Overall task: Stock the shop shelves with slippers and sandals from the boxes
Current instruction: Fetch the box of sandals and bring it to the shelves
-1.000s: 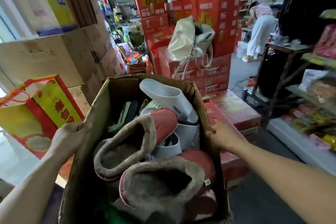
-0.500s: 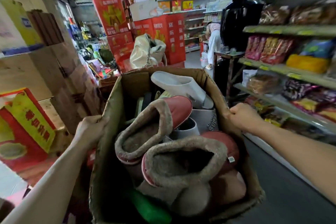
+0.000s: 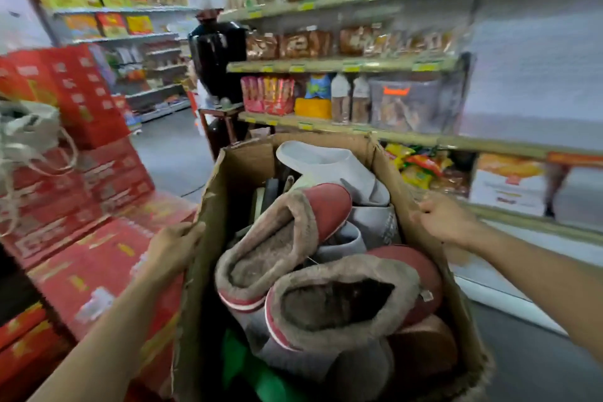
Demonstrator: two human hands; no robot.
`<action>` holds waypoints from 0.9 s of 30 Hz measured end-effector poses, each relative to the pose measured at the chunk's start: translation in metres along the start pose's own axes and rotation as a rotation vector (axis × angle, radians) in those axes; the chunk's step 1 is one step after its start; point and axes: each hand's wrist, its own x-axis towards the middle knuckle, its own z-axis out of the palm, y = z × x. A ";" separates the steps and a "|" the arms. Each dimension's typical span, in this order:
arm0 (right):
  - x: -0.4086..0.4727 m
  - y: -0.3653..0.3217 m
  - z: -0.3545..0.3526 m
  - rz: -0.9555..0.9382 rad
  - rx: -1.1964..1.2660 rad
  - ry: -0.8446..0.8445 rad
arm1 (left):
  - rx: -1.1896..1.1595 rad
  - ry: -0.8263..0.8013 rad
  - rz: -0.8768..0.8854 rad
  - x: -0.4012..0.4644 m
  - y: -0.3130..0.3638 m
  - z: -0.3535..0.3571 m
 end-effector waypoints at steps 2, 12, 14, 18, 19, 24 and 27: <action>-0.012 0.047 -0.017 0.078 -0.016 0.032 | -0.016 -0.099 0.080 0.014 0.033 0.046; -0.069 0.270 -0.084 0.565 -0.026 0.203 | -0.074 -0.546 0.295 0.038 0.211 0.282; -0.079 0.309 -0.098 0.635 -0.040 0.227 | -0.068 -0.593 0.373 0.028 0.254 0.328; -0.097 0.386 -0.126 0.796 -0.063 0.223 | -0.113 -0.711 0.441 0.007 0.328 0.425; -0.103 0.404 -0.133 0.832 -0.057 0.229 | -0.101 -0.736 0.446 0.001 0.344 0.449; -0.146 0.483 -0.160 1.021 -0.024 0.340 | -0.086 -0.882 0.586 -0.044 0.437 0.553; -0.182 0.523 -0.168 1.156 0.008 0.403 | -0.040 -0.942 0.664 -0.083 0.492 0.610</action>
